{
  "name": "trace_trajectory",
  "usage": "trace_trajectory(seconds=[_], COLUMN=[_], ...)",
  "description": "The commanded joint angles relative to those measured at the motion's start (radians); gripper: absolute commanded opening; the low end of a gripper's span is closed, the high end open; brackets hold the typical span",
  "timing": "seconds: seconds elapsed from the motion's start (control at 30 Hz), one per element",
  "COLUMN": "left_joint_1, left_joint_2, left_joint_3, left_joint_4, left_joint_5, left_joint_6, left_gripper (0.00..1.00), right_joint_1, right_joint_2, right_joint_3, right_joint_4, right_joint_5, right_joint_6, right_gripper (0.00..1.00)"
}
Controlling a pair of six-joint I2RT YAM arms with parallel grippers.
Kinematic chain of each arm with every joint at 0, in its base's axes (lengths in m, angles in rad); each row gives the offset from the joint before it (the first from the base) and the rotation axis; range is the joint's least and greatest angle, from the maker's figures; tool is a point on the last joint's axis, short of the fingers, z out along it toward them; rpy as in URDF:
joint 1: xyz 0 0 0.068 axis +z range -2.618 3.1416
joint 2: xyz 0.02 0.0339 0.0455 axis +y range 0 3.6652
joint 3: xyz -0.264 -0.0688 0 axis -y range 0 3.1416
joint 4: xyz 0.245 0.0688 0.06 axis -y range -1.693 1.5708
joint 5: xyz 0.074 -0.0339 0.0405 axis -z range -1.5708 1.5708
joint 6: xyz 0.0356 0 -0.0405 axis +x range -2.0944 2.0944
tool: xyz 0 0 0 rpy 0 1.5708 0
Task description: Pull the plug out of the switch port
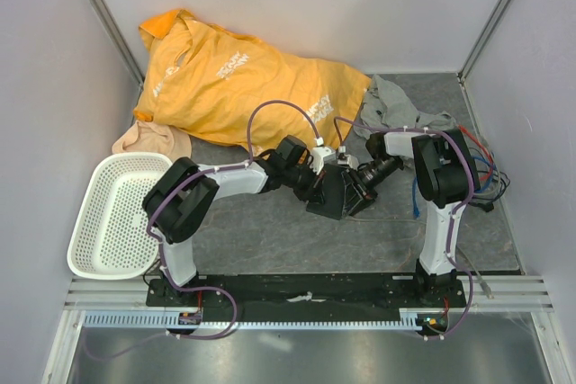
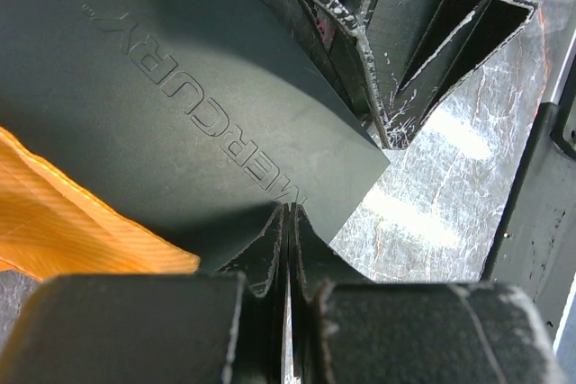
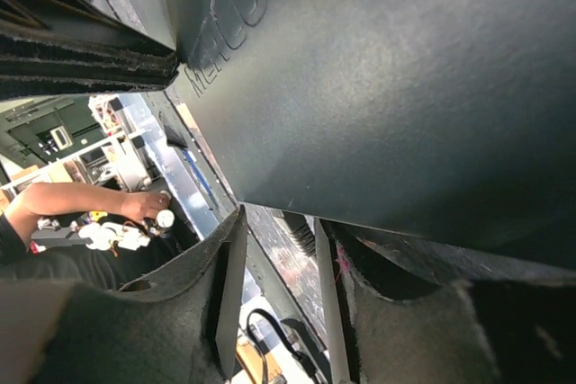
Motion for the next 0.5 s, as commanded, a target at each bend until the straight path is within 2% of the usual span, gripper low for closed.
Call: trace_trajectory(seconds=[0.0, 0.17, 0.27, 0.33, 0.47], left_joint_1=[-0.011, -0.011, -0.013, -0.013, -0.013], left_joint_2=[0.038, 0.039, 0.038, 0.035, 0.028], left_joint_3=[0.001, -0.002, -0.003, -0.009, -0.019], left_joint_4=[-0.022, -0.019, -0.016, -0.013, -0.011], left_joint_5=[-0.028, -0.032, -0.037, -0.038, -0.041], left_joint_6=[0.023, 0.026, 0.027, 0.029, 0.034], left_gripper=[0.02, 0.02, 0.02, 0.01, 0.02], right_joint_1=[-0.004, -0.003, 0.0, 0.0, 0.006], right_joint_2=[0.029, 0.006, 0.0, -0.003, -0.034], right_joint_3=[-0.002, -0.02, -0.028, -0.034, -0.057], right_joint_4=[0.066, 0.109, 0.138, 0.153, 0.182], right_joint_5=[0.156, 0.173, 0.186, 0.188, 0.199], right_joint_6=[-0.037, 0.011, 0.04, 0.054, 0.089], right_gripper=[0.44, 0.4, 0.3, 0.26, 0.26])
